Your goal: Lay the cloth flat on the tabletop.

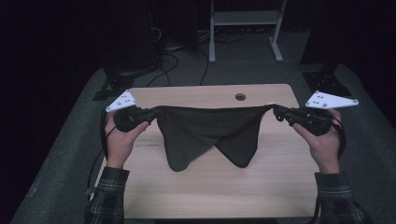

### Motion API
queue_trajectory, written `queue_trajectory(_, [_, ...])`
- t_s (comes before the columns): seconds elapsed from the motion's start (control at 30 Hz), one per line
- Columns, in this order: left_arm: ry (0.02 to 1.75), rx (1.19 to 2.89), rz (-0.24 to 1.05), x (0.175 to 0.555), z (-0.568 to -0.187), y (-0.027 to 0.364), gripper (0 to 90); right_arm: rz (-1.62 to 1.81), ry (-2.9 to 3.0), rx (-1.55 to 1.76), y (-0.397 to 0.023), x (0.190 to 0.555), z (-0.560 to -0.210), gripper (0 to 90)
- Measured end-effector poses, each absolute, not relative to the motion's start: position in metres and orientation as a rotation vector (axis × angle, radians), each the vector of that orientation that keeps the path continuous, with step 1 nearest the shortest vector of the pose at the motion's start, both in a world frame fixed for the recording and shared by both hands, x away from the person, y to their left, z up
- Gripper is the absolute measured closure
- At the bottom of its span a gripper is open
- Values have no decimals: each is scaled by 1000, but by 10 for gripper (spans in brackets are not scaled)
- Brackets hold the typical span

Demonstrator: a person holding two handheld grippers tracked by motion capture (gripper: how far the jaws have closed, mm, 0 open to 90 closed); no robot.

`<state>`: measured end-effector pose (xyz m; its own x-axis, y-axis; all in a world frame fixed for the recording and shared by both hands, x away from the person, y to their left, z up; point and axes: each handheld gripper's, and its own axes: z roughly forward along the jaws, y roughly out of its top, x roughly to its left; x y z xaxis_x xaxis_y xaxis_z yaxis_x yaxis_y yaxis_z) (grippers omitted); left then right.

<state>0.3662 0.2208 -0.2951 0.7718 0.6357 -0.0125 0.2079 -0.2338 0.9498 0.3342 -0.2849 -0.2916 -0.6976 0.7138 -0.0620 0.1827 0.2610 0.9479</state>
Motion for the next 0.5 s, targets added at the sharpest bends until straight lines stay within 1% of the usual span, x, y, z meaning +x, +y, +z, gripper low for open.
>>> queue_trajectory(0.23, [623,1756,504,358,-271,222,835,1447,2015,752,-283,321,-268,860])
queue_trajectory(0.5, [612,1738,510,359,-265,221,835,1477,1982,725,-284,313,-256,860])
